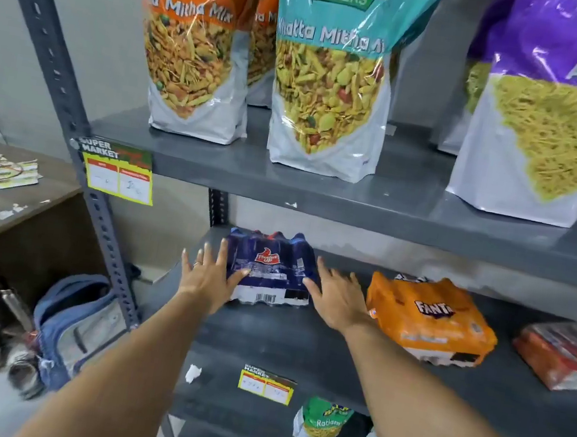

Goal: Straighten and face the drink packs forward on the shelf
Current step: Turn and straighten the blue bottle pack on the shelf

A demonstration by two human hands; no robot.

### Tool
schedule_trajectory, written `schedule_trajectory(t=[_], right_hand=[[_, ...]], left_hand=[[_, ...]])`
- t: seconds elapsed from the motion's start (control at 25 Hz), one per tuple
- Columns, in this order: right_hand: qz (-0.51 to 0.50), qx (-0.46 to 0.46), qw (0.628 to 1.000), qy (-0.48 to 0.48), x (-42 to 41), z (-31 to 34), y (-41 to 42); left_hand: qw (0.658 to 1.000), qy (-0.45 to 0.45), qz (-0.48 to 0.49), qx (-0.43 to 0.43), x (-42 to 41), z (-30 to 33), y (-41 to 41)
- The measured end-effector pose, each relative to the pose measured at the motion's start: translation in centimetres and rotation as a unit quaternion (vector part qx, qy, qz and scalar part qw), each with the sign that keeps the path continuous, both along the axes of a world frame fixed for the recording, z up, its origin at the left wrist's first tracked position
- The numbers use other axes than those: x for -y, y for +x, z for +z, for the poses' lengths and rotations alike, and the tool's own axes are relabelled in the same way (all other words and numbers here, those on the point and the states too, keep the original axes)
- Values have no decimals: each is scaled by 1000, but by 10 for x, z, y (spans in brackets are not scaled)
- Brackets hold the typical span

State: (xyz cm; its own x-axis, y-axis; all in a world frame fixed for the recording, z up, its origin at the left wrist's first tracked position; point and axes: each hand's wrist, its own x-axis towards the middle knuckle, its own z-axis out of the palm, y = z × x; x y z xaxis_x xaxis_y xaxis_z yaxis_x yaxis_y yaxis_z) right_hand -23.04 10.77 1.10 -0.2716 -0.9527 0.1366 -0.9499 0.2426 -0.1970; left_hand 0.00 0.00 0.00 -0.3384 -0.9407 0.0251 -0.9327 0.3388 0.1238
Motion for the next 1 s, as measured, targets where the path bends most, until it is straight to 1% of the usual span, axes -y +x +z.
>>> schedule_trajectory(t=[0.08, 0.16, 0.24, 0.32, 0.36, 0.4, 0.56, 0.6, 0.64, 0.76, 0.8, 0.84, 0.92, 1.0], right_hand=[[-37, 80, 996, 18, 20, -1, -4], [-68, 170, 982, 56, 35, 2, -4], [-84, 266, 959, 54, 51, 0, -4], [-122, 367, 921, 41, 61, -1, -7], [-140, 412, 899, 42, 65, -2, -8], [-147, 444, 883, 46, 67, -3, -9], [-155, 464, 872, 22, 56, -9, -10], [-156, 459, 875, 9, 50, -10, -10], [-152, 443, 884, -6, 44, -12, -9], [-129, 348, 928, -32, 23, -27, -5], [-119, 321, 939, -39, 17, -32, -4], [-112, 308, 944, -47, 11, -37, -3], [-103, 302, 946, -54, 6, -39, -3], [-89, 307, 947, -32, 7, -34, -7]], left_hand=[[992, 110, 24, -62, 14, -1, -7], [965, 178, 80, -176, 26, -2, -10], [916, 213, 148, -305, 37, 2, -12], [836, 263, 211, -434, 42, 5, -11], [812, 275, 220, -465, 45, 3, -7], [802, 279, 218, -481, 47, 2, -2], [779, 292, 164, -531, 38, -5, 8], [782, 286, 149, -534, 33, -7, 10], [796, 270, 133, -525, 27, -10, 12], [883, 194, 69, -422, 14, -25, 19], [900, 182, 43, -394, 12, -28, 21], [910, 176, 24, -374, 10, -32, 22], [918, 171, 9, -357, 9, -34, 22], [924, 178, 9, -337, 14, -29, 20]])
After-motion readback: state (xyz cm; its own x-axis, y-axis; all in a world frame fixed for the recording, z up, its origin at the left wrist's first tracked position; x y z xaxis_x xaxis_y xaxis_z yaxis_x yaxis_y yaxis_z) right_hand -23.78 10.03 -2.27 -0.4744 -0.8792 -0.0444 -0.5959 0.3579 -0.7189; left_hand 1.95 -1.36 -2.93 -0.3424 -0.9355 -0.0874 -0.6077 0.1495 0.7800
